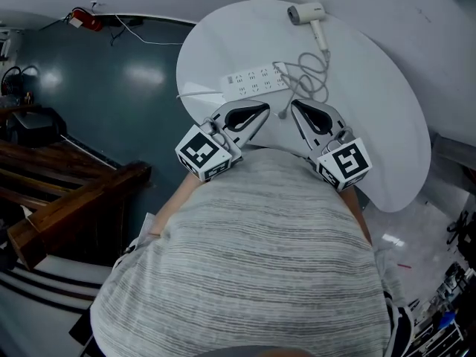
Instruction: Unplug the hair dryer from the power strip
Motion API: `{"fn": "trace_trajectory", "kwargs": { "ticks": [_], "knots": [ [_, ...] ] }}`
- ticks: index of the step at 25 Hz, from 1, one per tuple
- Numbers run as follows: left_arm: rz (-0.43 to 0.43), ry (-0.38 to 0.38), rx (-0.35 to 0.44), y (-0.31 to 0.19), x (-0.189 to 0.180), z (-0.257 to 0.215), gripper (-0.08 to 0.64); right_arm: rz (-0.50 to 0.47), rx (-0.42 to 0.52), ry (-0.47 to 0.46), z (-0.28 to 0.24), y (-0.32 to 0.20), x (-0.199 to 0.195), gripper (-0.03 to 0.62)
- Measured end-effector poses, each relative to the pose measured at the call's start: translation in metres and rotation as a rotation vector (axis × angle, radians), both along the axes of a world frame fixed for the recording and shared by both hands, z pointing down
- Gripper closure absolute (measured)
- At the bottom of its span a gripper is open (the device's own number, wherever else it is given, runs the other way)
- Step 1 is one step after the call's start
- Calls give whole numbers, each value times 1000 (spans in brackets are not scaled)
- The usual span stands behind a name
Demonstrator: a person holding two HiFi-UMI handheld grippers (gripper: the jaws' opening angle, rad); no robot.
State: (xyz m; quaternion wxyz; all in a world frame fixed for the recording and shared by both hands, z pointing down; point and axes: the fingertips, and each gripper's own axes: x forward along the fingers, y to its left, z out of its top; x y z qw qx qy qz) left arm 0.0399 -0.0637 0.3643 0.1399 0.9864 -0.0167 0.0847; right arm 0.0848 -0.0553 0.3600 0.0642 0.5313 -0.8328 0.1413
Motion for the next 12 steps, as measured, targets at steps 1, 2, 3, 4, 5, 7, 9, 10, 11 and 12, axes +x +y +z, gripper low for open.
{"fn": "trace_trajectory", "kwargs": {
  "ticks": [1, 2, 3, 4, 5, 7, 9, 10, 11, 12],
  "knots": [
    [-2, -4, 1, 0, 0, 1, 554, -2, -3, 0, 1, 0, 1, 568],
    [-4, -8, 0, 1, 0, 2, 554, -4, -6, -1, 2, 0, 1, 568],
    [-5, -12, -2, 1, 0, 3, 554, -7, -10, -3, 3, 0, 2, 568],
    [-5, -15, -2, 1, 1, 4, 554, -9, -14, -8, 4, 0, 3, 568],
    [-3, -17, -2, 2, 2, 5, 554, -9, -20, -13, 6, 1, 4, 568],
    [0, -21, 0, 3, 5, 6, 554, -12, -28, -22, 8, 1, 6, 568],
    [1, -26, 5, 2, 8, 7, 554, -20, -29, -22, 8, 1, 7, 568],
    [1, -31, 8, 2, 9, 8, 554, -25, -28, -22, 8, 1, 8, 568],
    [0, -36, 10, 1, 10, 9, 554, -29, -26, -22, 8, 1, 8, 568],
    [-1, -42, 12, 1, 11, 11, 554, -33, -25, -22, 8, 0, 9, 568]
  ]
}}
